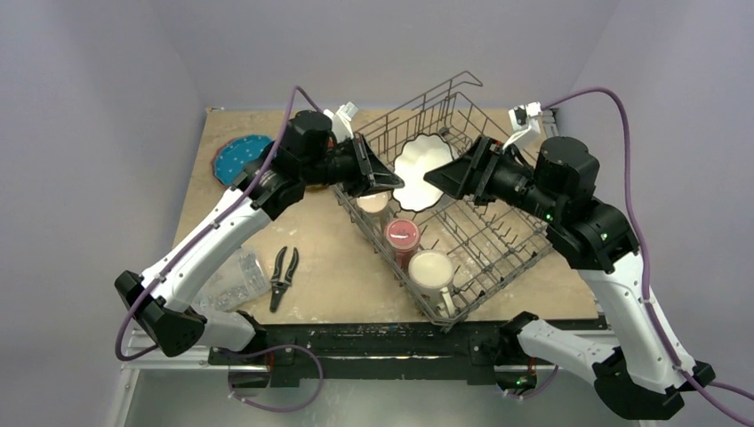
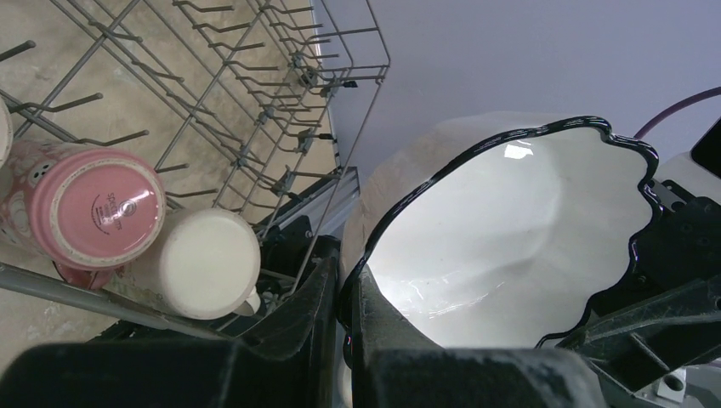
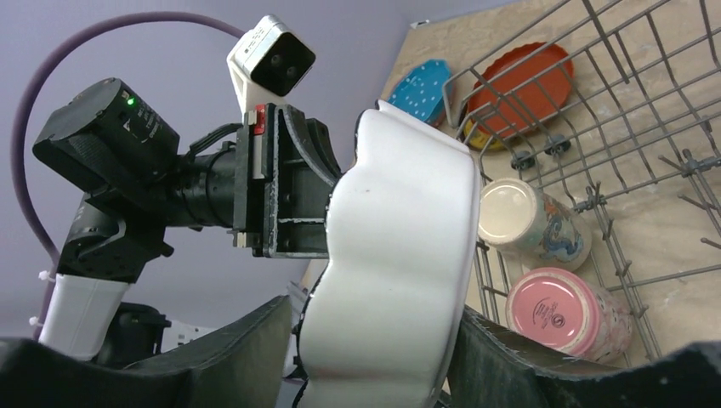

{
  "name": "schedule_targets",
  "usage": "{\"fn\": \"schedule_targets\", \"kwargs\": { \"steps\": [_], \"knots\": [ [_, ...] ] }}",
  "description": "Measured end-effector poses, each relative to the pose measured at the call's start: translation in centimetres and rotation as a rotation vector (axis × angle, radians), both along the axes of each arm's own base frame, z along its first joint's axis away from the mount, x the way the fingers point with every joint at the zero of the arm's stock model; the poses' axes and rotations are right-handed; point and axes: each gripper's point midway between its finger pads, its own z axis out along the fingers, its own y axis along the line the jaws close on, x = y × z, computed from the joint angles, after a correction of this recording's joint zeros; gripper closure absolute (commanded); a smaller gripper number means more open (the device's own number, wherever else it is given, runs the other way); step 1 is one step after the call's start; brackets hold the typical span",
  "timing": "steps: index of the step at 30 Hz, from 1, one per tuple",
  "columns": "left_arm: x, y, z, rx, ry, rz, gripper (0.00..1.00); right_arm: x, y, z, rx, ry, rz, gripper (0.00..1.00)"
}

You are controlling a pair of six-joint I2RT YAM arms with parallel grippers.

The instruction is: Load the mixed dishes into the dish rack

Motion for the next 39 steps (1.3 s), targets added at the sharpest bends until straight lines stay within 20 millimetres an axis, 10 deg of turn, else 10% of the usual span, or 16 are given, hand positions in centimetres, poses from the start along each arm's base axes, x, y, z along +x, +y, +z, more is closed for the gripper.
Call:
{"fn": "schedule_targets", "kwargs": {
  "steps": [6,10,14,24,32,39],
  "knots": [
    [0.3,-0.6,0.3,-0.009,-0.001,-0.012,1.00,0.5,-0.8,-0.4,-0.013,0.014,-0.060,0.60],
    [0.9,-0.9,-0.3,0.012,0.001,-0.004,1.00,1.1,-1.2,-1.6,-0.029,0.093,-0.118,1.00],
    [1.3,-1.1,-1.4,0.050,0.030,0.000,0.98,1.9,-1.7,-3.2,-0.076,0.169,-0.178,1.00],
    [1.3,-2.6,-1.8,0.077,0.040,-0.034,0.17,0.8,-4.9,-7.6,-0.192,0.351,-0.336,1.00],
    [0.5,-2.7,0.3,0.168,-0.214,-0.106,0.15,-0.7,-9.3,-10.9,-0.377,0.497,-0.517,1.00],
    [-7.8,-7.4,1.5,0.227,-0.766,-0.468,0.23,-1.4,-10.6,-11.6,-0.413,0.539,-0.579,1.00]
  ]
}}
